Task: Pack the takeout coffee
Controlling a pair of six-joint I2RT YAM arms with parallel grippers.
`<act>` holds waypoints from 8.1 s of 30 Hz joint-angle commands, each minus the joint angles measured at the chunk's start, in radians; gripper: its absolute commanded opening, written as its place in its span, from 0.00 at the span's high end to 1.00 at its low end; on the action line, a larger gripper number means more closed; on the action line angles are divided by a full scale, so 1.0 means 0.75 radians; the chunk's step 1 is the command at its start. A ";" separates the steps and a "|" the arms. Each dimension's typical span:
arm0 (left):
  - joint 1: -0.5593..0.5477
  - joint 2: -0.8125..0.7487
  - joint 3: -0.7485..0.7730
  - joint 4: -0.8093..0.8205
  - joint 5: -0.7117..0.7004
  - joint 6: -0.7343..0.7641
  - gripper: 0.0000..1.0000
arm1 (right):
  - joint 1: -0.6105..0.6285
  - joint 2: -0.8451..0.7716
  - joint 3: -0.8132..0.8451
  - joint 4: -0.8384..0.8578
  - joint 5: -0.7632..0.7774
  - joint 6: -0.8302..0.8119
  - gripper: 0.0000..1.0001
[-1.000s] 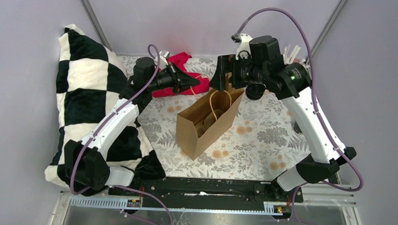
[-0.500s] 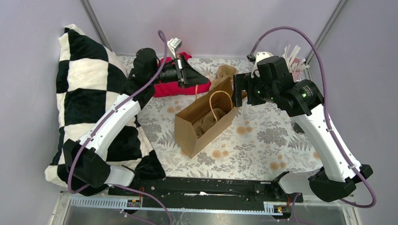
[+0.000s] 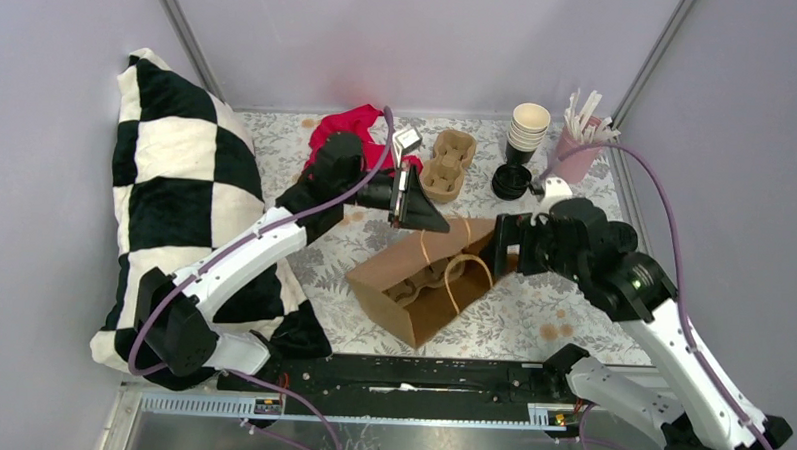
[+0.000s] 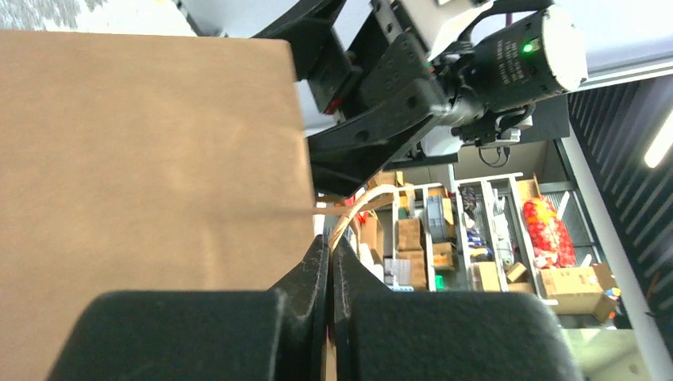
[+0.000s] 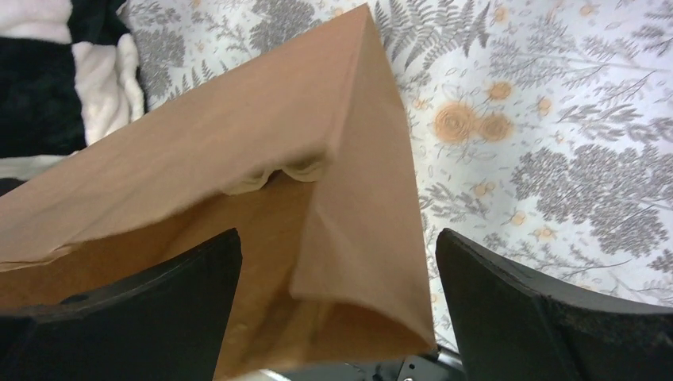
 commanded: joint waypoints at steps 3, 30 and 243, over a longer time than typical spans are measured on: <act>-0.042 -0.121 -0.097 0.016 -0.028 -0.006 1.00 | 0.005 -0.194 -0.125 0.038 -0.081 0.097 0.02; -0.015 -0.037 0.076 -0.191 -0.055 0.162 1.00 | 0.005 -0.041 0.064 -0.070 -0.091 -0.157 0.22; 0.019 0.088 0.826 -1.826 -1.427 0.850 1.00 | -0.710 0.560 0.555 -0.057 0.450 -0.094 0.00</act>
